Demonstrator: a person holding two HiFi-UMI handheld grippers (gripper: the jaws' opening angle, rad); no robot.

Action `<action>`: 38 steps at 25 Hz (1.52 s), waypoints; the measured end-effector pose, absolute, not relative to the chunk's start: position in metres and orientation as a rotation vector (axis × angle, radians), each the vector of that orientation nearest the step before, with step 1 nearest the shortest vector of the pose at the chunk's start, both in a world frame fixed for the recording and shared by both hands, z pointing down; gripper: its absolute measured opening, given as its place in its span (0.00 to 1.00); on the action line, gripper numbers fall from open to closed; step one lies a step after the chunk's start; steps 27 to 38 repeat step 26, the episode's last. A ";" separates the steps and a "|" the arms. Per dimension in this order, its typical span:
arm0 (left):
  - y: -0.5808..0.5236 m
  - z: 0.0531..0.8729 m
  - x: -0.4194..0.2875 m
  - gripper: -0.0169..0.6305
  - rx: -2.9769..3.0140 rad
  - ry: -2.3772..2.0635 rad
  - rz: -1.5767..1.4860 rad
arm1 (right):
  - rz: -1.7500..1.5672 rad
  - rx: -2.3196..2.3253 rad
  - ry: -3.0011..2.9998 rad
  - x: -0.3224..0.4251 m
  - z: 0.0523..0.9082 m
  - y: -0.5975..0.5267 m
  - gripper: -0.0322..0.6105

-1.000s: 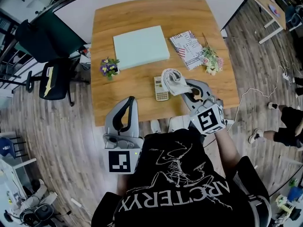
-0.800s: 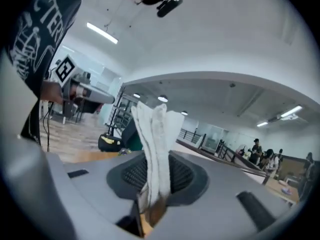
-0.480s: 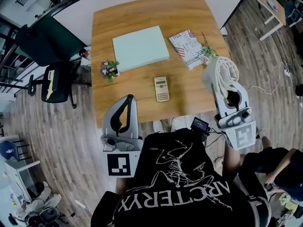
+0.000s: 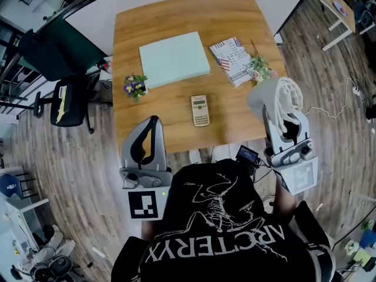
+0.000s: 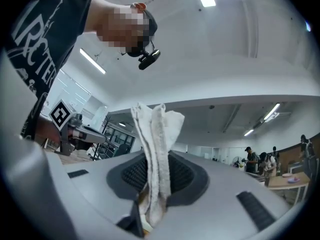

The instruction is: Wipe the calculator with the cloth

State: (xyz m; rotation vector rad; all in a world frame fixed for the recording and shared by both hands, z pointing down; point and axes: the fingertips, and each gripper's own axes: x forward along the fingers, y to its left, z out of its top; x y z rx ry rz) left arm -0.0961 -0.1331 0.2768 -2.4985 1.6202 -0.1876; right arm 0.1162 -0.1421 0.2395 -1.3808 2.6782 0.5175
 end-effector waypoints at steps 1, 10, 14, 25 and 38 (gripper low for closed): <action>-0.133 0.278 -0.096 0.04 -2.500 1.622 -0.191 | 0.517 -1.374 2.687 0.113 0.238 -0.143 0.19; -0.134 0.277 -0.092 0.04 -2.499 1.623 -0.187 | 0.514 -1.330 2.709 0.105 0.233 -0.147 0.19; -0.134 0.277 -0.091 0.04 -2.500 1.620 -0.187 | 0.526 -1.331 2.762 0.108 0.251 -0.144 0.19; -0.130 0.279 -0.085 0.04 -2.505 1.619 -0.188 | 0.523 -1.296 2.792 0.108 0.260 -0.138 0.19; -0.129 0.279 -0.084 0.04 -2.505 1.620 -0.185 | 0.525 -1.293 2.789 0.108 0.259 -0.137 0.19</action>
